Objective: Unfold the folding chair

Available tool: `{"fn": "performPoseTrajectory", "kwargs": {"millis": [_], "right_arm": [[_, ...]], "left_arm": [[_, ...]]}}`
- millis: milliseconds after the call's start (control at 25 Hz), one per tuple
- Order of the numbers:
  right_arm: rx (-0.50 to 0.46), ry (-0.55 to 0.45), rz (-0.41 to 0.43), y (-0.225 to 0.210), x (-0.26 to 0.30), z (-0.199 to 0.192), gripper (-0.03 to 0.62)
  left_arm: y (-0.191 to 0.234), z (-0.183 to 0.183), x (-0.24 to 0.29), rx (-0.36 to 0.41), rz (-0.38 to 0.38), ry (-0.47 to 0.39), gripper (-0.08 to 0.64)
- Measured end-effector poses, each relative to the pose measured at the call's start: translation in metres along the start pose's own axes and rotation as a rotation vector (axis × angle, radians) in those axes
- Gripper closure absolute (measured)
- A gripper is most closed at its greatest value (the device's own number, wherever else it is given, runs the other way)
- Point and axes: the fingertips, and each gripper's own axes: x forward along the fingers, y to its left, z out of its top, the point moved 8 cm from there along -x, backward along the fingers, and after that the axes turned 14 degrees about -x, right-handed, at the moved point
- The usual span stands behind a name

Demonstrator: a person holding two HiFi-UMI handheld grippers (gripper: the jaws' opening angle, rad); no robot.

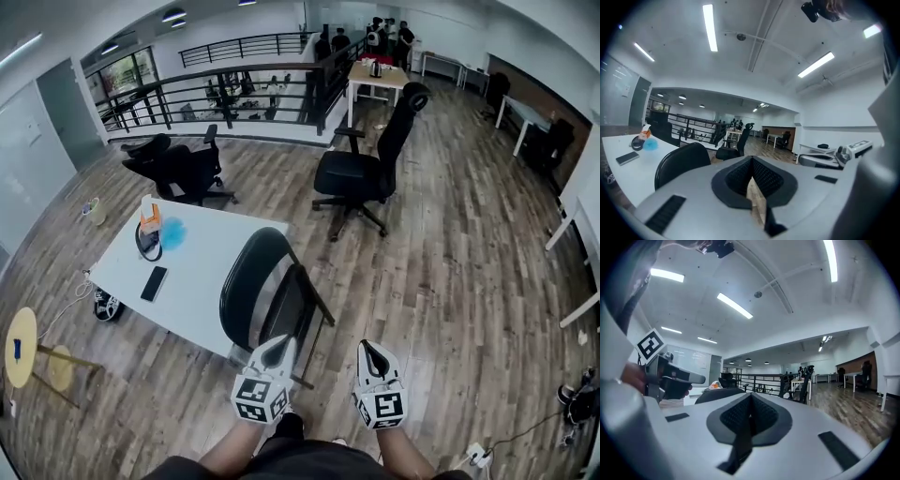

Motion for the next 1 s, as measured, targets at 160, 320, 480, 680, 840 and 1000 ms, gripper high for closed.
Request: {"fn": "performPoseTrajectory", "kwargs": {"millis": [160, 320, 480, 680, 840, 1000], "right_arm": [[0.000, -0.005, 0.006, 0.005, -0.048, 0.006, 0.578], [-0.027, -0.031, 0.039, 0.021, -0.087, 0.002, 0.578], [-0.025, -0.057, 0.064, 0.030, -0.122, -0.004, 0.578], [-0.079, -0.053, 0.059, 0.040, -0.145, -0.004, 0.578], [-0.092, -0.061, 0.056, 0.042, -0.145, 0.001, 0.578], [-0.230, -0.112, 0.049, 0.047, -0.136, 0.015, 0.578]], "left_arm": [[-0.034, -0.024, -0.030, 0.013, 0.016, 0.007, 0.555], [-0.052, -0.061, -0.063, 0.007, 0.050, 0.000, 0.555], [-0.074, -0.083, -0.092, 0.002, 0.061, -0.059, 0.555], [-0.090, -0.092, -0.113, 0.045, 0.101, -0.061, 0.555], [-0.094, -0.092, -0.109, 0.039, 0.099, -0.040, 0.555], [-0.090, -0.086, -0.105, 0.051, 0.140, -0.109, 0.555]]}}
